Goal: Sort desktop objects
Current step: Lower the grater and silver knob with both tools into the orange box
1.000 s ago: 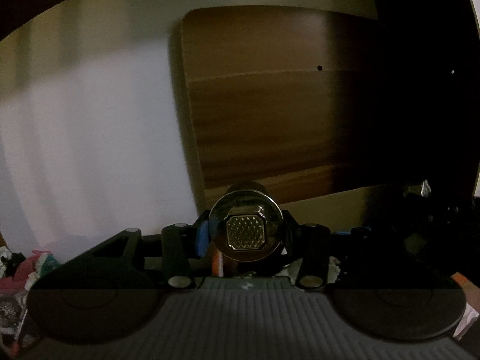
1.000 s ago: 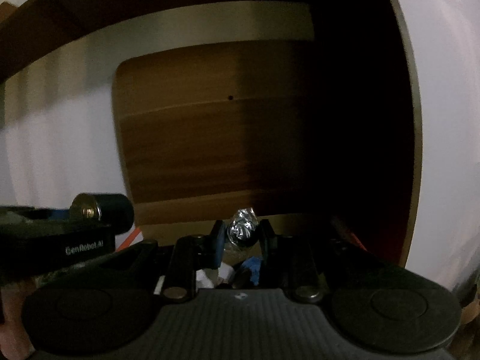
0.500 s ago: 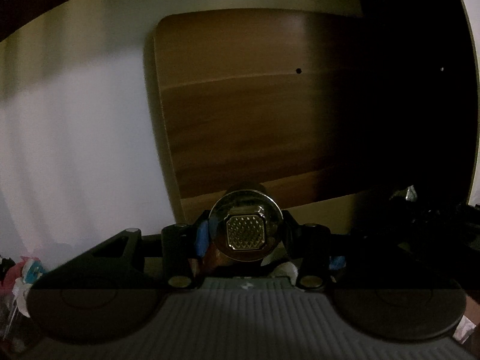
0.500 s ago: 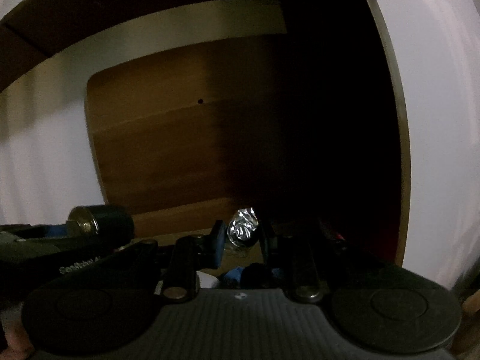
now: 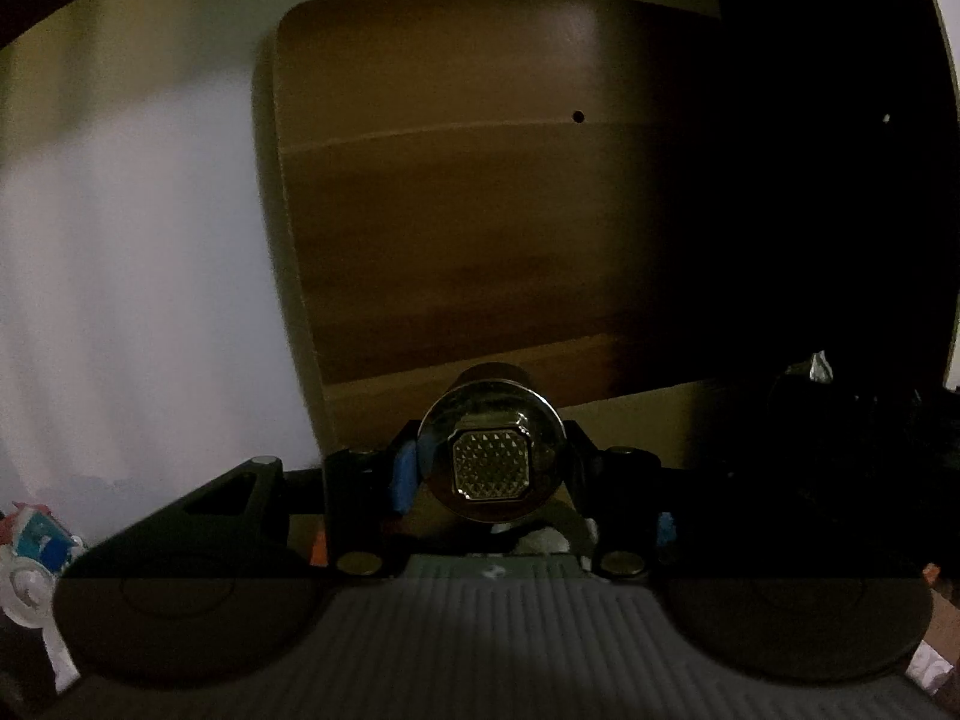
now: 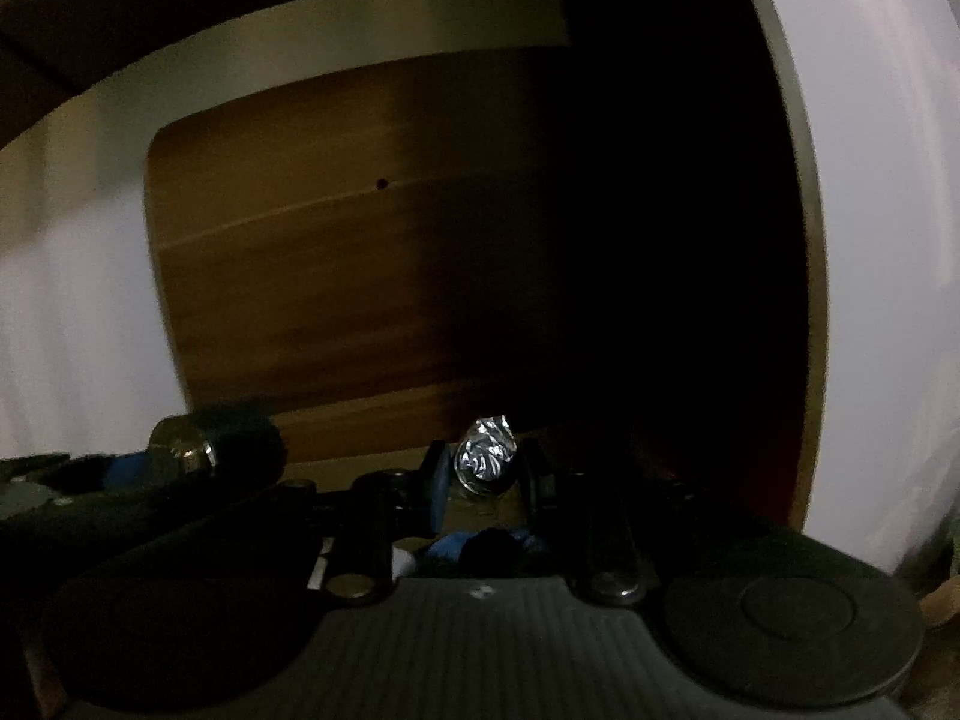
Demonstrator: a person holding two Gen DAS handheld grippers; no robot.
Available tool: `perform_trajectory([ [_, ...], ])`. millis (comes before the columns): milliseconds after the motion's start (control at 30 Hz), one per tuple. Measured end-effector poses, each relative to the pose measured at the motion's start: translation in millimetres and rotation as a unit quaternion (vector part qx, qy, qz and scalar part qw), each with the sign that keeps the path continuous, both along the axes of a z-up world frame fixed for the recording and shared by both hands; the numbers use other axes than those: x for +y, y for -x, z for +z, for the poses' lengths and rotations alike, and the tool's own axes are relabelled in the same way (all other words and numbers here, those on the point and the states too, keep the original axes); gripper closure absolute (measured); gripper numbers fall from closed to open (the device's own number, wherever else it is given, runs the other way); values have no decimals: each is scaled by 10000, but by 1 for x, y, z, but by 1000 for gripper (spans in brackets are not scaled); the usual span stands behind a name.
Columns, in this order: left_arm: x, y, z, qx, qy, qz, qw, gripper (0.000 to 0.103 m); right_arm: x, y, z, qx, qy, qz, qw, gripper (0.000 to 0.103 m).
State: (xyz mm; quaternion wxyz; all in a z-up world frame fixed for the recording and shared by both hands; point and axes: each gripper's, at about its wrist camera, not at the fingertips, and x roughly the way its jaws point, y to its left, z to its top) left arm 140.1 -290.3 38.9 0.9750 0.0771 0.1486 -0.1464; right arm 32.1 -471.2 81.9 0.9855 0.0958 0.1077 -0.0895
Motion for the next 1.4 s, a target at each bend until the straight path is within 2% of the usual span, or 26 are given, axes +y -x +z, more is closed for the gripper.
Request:
perform_trajectory([
  [233, -10, 6, 2, -48, -14, -175, 9998, 57, -9, 1, -1, 91, 41, -172, 9998, 81],
  [433, -16, -4, 4, -10, -20, -185, 9998, 57, -18, -9, -1, 214, 96, -249, 9994, 81],
  [833, -23, -21, 4, 103, 62, -171, 9998, 57, -31, -35, 4, 459, 14, -55, 9989, 81],
  [1033, -29, -34, 3, 231, 7, -320, 9992, 57, -36, -49, 5, 591, -20, -51, 9982, 81],
  [1400, -37, -37, 6, 337, -70, -314, 9989, 56, -37, -39, 7, 735, -19, -54, 9973, 81],
])
